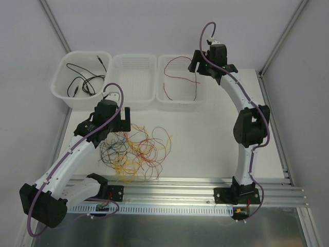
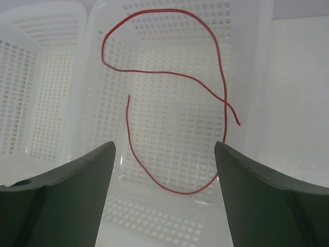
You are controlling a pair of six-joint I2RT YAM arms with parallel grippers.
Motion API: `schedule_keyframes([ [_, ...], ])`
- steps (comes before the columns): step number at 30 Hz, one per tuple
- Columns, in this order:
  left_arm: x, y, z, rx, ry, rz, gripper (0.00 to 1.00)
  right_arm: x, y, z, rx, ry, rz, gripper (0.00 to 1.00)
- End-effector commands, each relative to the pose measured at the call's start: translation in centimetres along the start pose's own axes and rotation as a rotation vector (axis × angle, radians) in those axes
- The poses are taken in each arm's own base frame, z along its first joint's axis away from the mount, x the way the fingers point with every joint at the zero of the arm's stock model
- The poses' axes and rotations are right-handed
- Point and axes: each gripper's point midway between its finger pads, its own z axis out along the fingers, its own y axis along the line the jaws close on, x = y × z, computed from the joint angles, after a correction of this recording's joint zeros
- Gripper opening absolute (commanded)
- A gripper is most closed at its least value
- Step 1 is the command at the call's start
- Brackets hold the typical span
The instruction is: Untangle the cables
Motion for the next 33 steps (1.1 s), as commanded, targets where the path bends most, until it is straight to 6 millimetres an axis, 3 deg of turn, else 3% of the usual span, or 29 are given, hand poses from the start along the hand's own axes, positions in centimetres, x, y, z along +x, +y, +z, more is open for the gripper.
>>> schedule_keyframes([
  [1, -0.4, 0.3, -0.2, -0.001, -0.025, 0.005, 0.99, -5.2, 3.2, -8.0, -0.033, -0.123, -0.124, 0.83],
  [3, -0.4, 0.4, -0.3, -0.002, -0.032, 0.001, 0.99, -5.7, 4.9, -11.2, -0.06, -0.144, -0.156, 0.83],
  [5, -0.4, 0.4, -0.3, 0.0, -0.034, -0.001, 0.99, -4.2, 5.6, -12.8, -0.068, -0.105, -0.188, 0.83],
  [6, -0.4, 0.4, -0.3, 0.0, -0.034, -0.003, 0.99, -4.1, 7.3, -14.8, -0.097, -0.114, -0.211, 0.83],
  [8, -0.6, 0.4, -0.4, -0.003, -0.037, -0.007, 0.99, -1.5, 8.1, -16.0, -0.102, -0.052, -0.231, 0.83],
  [9, -0.5, 0.4, -0.3, -0.003, -0.035, -0.008, 0.99, -0.6, 9.6, -17.7, -0.134, -0.049, -0.241, 0.83],
  [10, -0.5, 0.5, -0.3, -0.005, -0.033, -0.008, 0.99, 0.5, 10.2, -18.1, -0.142, -0.03, -0.239, 0.83],
  [11, -0.5, 0.6, -0.3, -0.011, -0.034, -0.013, 0.99, 3.0, 10.0, -18.0, -0.137, 0.024, -0.216, 0.83],
  [12, -0.5, 0.8, -0.2, -0.018, -0.036, -0.017, 0.99, 4.8, 11.4, -18.5, -0.169, 0.053, -0.218, 0.83],
  [13, -0.4, 0.9, -0.2, -0.023, -0.034, -0.018, 0.99, 5.6, 12.2, -19.5, -0.195, 0.054, -0.228, 0.83],
  [14, -0.5, 1.2, -0.1, -0.038, -0.035, -0.025, 0.99, 7.0, 12.9, -19.6, -0.214, 0.073, -0.203, 0.83],
  [15, -0.4, 1.6, -0.1, -0.061, -0.037, -0.028, 0.99, 10.5, 13.9, -19.5, -0.232, 0.141, -0.2, 0.83],
  [17, -0.4, 2.2, 0.0, -0.096, -0.041, -0.04, 0.99, 13.6, 15.2, -19.5, -0.253, 0.198, -0.205, 0.83],
  [20, -0.4, 3.8, 0.2, -0.166, -0.044, -0.078, 0.99, 21.8, 18.5, -19.8, -0.309, 0.356, -0.243, 0.83],
  [22, -0.4, 4.4, 0.2, -0.182, -0.044, -0.107, 0.99, 24.7, 19.9, -19.7, -0.327, 0.403, -0.278, 0.83],
  [24, -0.5, 5.2, 0.3, -0.198, -0.041, -0.151, 0.99, 28.7, 21.3, -19.4, -0.334, 0.474, -0.331, 0.83],
  [28, -0.4, 6.3, 0.6, -0.208, -0.029, -0.212, 0.99, 33.5, 23.4, -17.5, -0.331, 0.514, -0.33, 0.83],
  [30, -0.2, 6.4, 0.8, -0.208, -0.021, -0.224, 0.99, 36.4, 22.9, -15.9, -0.289, 0.571, -0.342, 0.83],
  [33, -0.1, 6.5, 1.0, -0.208, -0.01, -0.229, 0.99, 38.6, 21.9, -14.3, -0.232, 0.604, -0.37, 0.81],
])
